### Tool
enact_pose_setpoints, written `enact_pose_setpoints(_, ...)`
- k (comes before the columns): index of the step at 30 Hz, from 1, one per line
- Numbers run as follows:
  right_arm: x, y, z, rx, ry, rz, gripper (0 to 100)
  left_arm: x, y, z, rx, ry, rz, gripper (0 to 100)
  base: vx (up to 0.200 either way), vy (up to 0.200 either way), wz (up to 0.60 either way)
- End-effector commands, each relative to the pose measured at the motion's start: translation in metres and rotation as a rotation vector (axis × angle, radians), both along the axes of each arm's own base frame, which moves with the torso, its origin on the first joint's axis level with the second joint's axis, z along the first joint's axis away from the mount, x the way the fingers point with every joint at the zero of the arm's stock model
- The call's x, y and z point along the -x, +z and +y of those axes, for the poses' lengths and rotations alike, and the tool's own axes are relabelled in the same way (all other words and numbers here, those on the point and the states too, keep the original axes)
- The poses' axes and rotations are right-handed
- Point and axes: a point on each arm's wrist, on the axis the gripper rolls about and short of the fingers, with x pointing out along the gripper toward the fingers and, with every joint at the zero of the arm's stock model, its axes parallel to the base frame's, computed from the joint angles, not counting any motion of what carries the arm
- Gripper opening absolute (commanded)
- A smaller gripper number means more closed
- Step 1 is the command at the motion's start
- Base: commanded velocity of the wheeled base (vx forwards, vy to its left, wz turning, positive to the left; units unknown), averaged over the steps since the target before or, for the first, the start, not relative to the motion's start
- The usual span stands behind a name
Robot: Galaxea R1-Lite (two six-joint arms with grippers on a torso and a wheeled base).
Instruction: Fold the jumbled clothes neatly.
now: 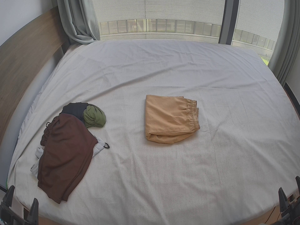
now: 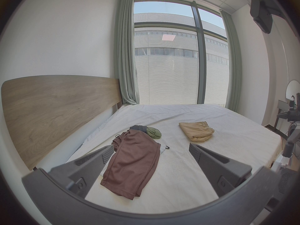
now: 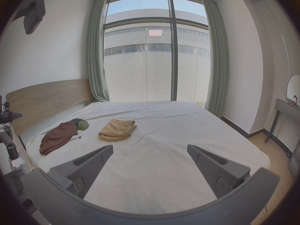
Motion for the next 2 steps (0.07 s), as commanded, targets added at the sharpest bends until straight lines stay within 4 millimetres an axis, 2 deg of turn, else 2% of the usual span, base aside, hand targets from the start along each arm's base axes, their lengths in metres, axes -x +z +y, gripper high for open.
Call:
enact_pose_setpoints(1, 0.0009, -0.0010, 0.0000, 0.002, 0.000, -0.012, 100, -0.0002, -0.0052, 0.0000, -0.001, 0.000, 0.002, 100, 0.000, 0.000, 0.00)
enact_pose_setpoints(2, 0.0009, -0.0010, -0.0001, 0.002, -0.002, -0.012, 100, -0.0001, -0.0049, 0.0000, 0.000, 0.000, 0.003, 100, 0.000, 0.000, 0.00)
